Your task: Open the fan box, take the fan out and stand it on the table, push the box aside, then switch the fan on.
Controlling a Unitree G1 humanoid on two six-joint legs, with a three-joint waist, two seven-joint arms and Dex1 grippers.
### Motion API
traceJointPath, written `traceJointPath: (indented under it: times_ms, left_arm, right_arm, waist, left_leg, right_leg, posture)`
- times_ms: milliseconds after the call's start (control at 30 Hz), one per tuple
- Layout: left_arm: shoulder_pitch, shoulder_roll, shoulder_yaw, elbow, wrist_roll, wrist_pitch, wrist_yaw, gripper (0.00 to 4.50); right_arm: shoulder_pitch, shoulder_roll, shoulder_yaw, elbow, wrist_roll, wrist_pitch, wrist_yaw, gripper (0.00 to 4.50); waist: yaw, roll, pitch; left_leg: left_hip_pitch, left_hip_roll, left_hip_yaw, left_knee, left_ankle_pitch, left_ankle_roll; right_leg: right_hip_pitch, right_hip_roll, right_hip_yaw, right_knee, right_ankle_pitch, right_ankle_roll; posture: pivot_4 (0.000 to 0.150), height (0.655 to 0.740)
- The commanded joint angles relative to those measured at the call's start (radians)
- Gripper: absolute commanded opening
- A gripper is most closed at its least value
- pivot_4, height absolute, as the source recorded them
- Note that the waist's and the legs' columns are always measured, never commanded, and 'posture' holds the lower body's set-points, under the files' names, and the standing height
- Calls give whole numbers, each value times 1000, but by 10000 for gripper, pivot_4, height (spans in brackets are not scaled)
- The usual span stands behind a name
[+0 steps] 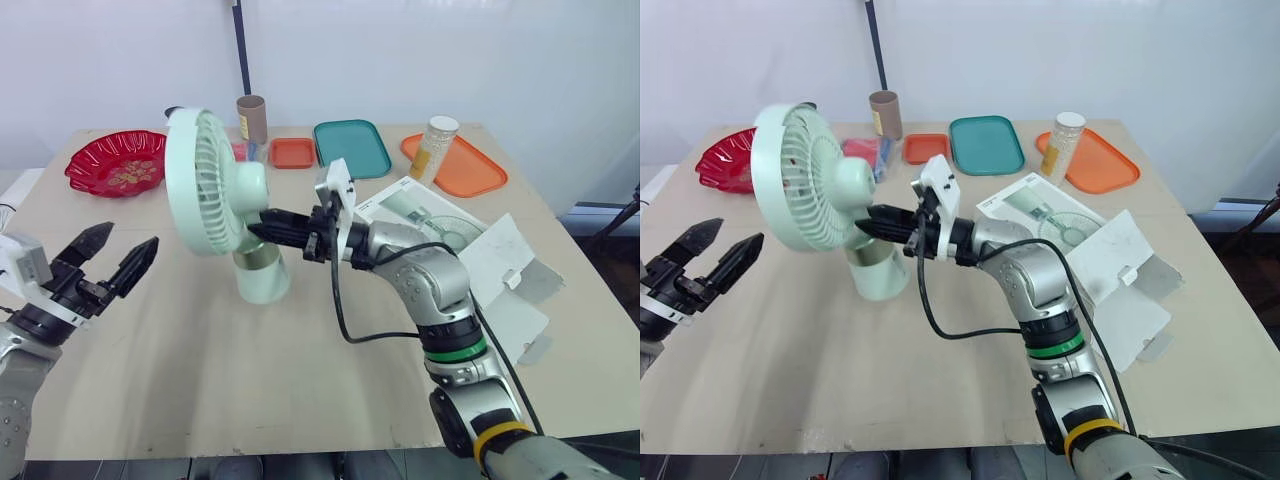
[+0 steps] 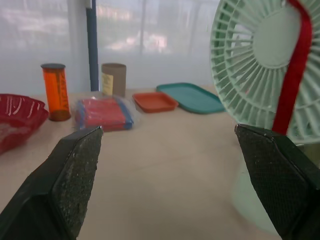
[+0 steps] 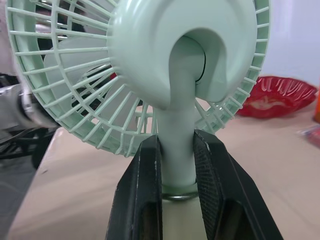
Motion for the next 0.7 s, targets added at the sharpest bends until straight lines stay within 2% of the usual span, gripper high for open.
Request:
traceJointPath:
  times_ms: [33,200,367,400,433,700]
  left_arm:
    - [36,38,-15,-9,10,19,-80,45000]
    - [60,59,-29,-12,-7,48,-151,45000]
    - [59,62,-59,2,31,56,-188,45000]
    - [58,62,-65,0,34,59,-194,39932]
    - [56,61,-71,0,37,59,-201,37741]
    - [35,55,-153,27,75,46,-276,9248]
  right_arm:
    - [46,-10,-5,-153,73,-46,52,3425]
    - [124,-25,17,-188,79,-89,91,3425]
    - [170,-36,38,-168,75,-120,114,3425]
    - [178,-39,39,-164,75,-125,118,3425]
    - [184,-40,40,-161,76,-126,121,3425]
    - [217,-55,41,-114,62,-147,135,3425]
  waist:
    - [0,0,0]
    - [-3,0,0]
    - [-2,0,0]
    - [-2,0,0]
    - [-2,0,0]
    - [-1,0,0]
  left_leg:
    - [0,0,0,0,0,0]
    - [0,1,0,0,0,0]
    - [0,1,0,0,0,0]
    - [0,1,0,0,0,0]
    - [0,1,0,0,0,0]
    - [1,1,0,0,0,0]
  right_leg:
    - [0,0,0,0,0,0]
    - [0,1,0,0,-1,0]
    - [0,1,0,0,-1,0]
    - [0,1,0,0,-2,0]
    - [0,1,0,0,-2,0]
    - [0,1,0,0,-2,0]
  posture:
    - [1500,7400]
    - [1500,7400]
    - [1500,7400]
    - [1500,7400]
    - [1500,7400]
    - [1500,7400]
